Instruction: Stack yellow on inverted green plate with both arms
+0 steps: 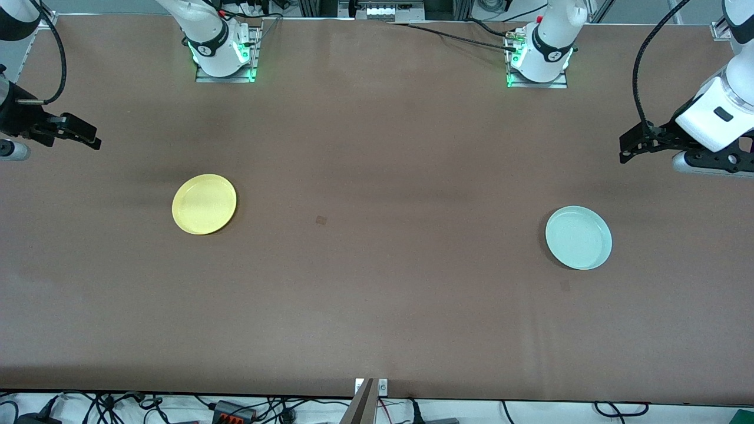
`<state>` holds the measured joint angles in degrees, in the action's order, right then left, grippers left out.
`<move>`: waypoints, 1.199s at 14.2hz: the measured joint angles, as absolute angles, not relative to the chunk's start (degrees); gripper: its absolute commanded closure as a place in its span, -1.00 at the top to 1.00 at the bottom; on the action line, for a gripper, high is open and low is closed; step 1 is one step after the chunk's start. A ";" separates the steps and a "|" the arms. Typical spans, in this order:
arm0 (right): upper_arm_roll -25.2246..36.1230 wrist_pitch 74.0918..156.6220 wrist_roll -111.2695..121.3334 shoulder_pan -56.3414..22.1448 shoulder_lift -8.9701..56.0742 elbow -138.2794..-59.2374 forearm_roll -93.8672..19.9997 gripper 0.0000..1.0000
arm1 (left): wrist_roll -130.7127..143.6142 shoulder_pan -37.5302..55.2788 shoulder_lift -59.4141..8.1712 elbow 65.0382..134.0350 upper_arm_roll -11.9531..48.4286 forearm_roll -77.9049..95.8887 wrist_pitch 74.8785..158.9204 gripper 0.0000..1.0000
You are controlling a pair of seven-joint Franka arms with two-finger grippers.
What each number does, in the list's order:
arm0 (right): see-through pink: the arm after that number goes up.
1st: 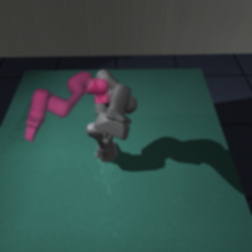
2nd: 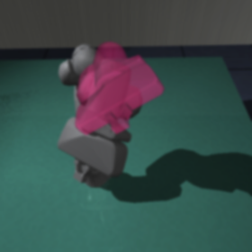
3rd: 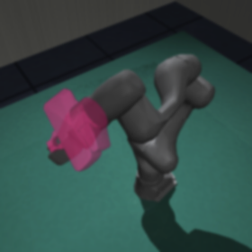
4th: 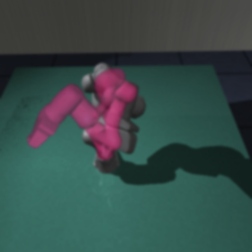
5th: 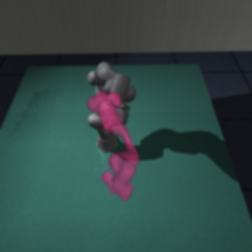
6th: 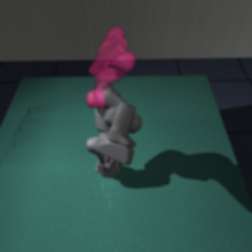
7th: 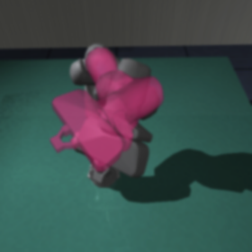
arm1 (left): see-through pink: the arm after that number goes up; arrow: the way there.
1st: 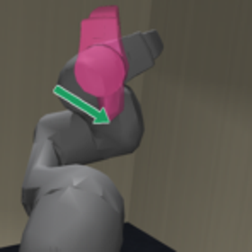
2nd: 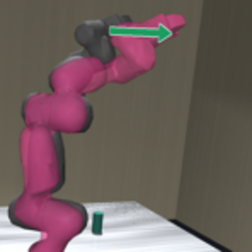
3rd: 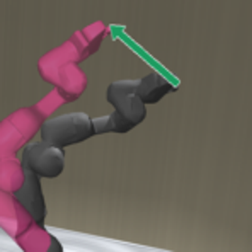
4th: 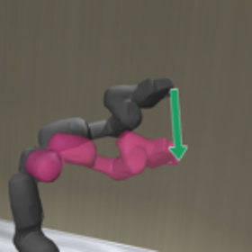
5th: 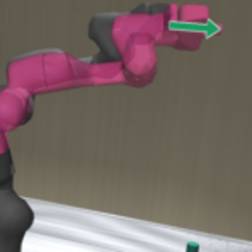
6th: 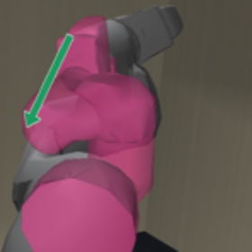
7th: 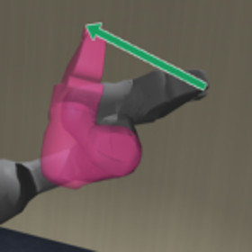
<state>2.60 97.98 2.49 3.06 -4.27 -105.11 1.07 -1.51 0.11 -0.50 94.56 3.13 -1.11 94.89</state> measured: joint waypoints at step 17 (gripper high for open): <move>2.52 97.99 2.49 2.94 -4.26 -105.09 1.06 1.00 | -1.50 0.57 -1.03 94.56 3.27 -1.11 92.57 1.00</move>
